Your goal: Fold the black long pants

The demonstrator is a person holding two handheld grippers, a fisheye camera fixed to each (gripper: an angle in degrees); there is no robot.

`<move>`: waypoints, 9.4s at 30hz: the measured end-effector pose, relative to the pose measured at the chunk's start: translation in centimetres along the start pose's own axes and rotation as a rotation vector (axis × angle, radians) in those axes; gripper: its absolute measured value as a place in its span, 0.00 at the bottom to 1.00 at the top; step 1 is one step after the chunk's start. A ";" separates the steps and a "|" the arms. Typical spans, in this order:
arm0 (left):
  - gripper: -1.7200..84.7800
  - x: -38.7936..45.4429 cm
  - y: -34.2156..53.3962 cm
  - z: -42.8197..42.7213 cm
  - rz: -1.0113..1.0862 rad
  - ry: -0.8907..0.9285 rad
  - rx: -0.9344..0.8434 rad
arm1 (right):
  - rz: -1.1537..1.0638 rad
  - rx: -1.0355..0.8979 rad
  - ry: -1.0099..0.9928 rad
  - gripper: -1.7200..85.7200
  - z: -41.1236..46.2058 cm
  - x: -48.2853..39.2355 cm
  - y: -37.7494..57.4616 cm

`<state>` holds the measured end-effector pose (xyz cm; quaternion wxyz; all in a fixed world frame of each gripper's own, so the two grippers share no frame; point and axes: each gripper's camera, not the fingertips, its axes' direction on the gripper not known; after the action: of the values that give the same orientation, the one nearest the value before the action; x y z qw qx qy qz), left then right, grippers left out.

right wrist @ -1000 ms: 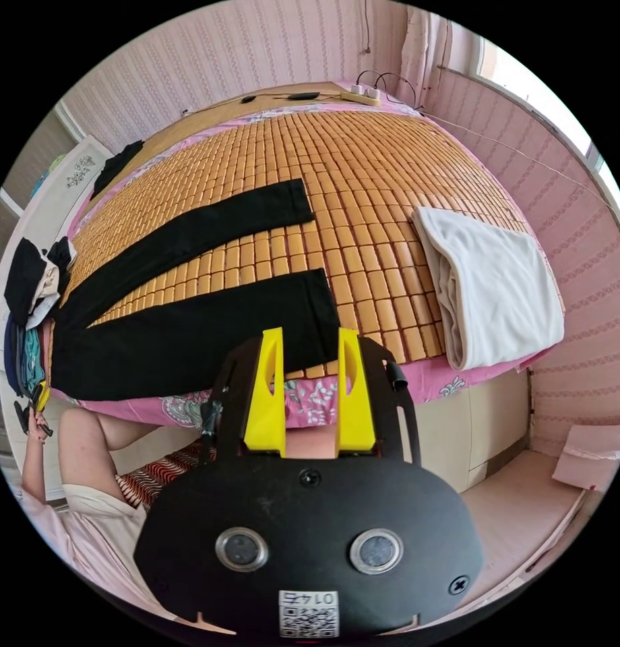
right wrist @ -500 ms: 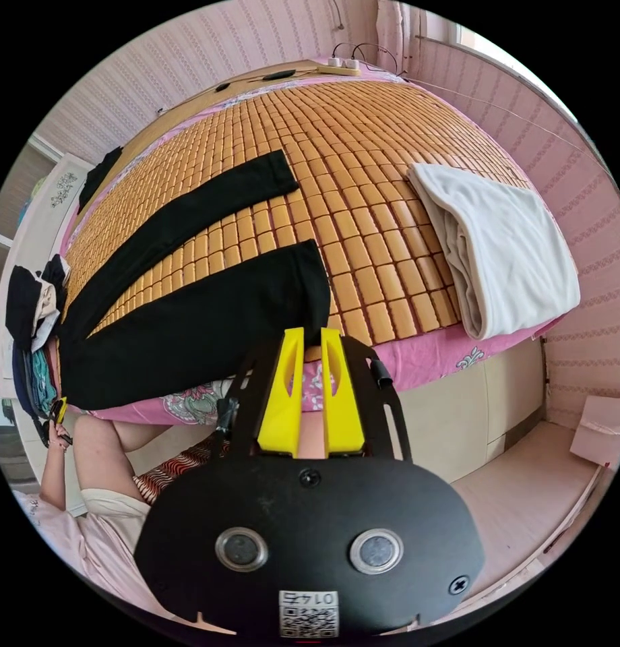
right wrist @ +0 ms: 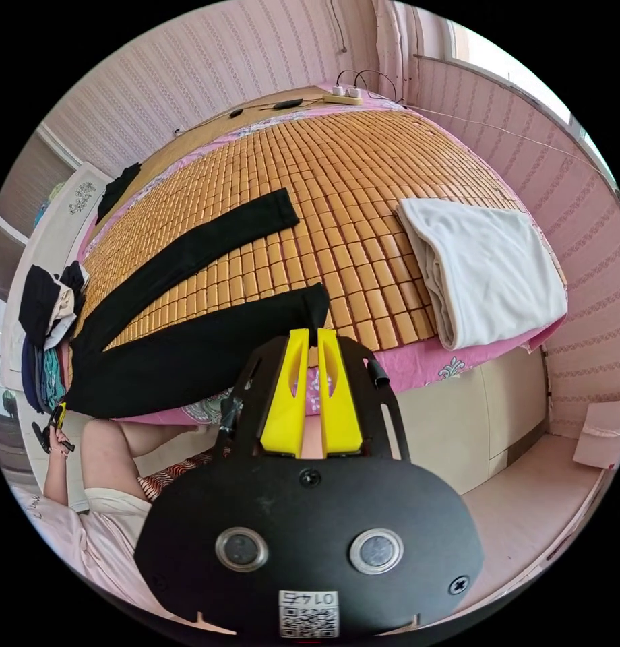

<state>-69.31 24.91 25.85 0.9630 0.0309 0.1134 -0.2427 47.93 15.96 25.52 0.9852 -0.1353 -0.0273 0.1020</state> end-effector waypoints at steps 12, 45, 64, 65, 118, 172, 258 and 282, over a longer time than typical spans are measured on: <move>0.01 4.1 -1.8 -2.4 0.049 -0.004 0.047 | -0.187 -0.009 0.046 0.04 -1.5 -3.3 -7.9; 0.01 48.4 4.0 25.8 0.962 -0.167 -0.413 | -0.152 -0.067 0.013 0.05 7.2 -5.5 -16.8; 0.01 58.8 14.1 24.2 1.205 0.001 -0.483 | 0.127 -0.023 -0.043 0.11 2.7 3.0 -0.6; 0.01 58.9 14.3 24.7 1.201 -0.003 -0.490 | 0.132 -0.028 -0.036 0.10 3.4 2.8 -0.8; 0.03 36.6 0.8 14.6 0.768 -0.067 -0.336 | -0.446 0.057 -0.036 0.03 8.0 -21.8 -5.9; 0.09 14.0 -15.8 12.4 0.705 -0.339 -0.362 | -1.423 -0.296 -0.296 0.02 24.9 -105.1 -8.4; 0.09 73.4 26.5 24.3 1.204 -0.210 -0.528 | -0.321 -0.047 0.244 0.12 8.1 -16.7 4.1; 0.10 71.2 21.8 29.2 1.052 -0.344 -0.641 | -0.408 -0.088 0.371 0.12 7.4 -11.3 3.2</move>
<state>7.98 8.00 37.77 0.9193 -0.2463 -0.0061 0.3070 35.65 18.53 31.45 0.9666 -0.1860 0.1226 -0.1266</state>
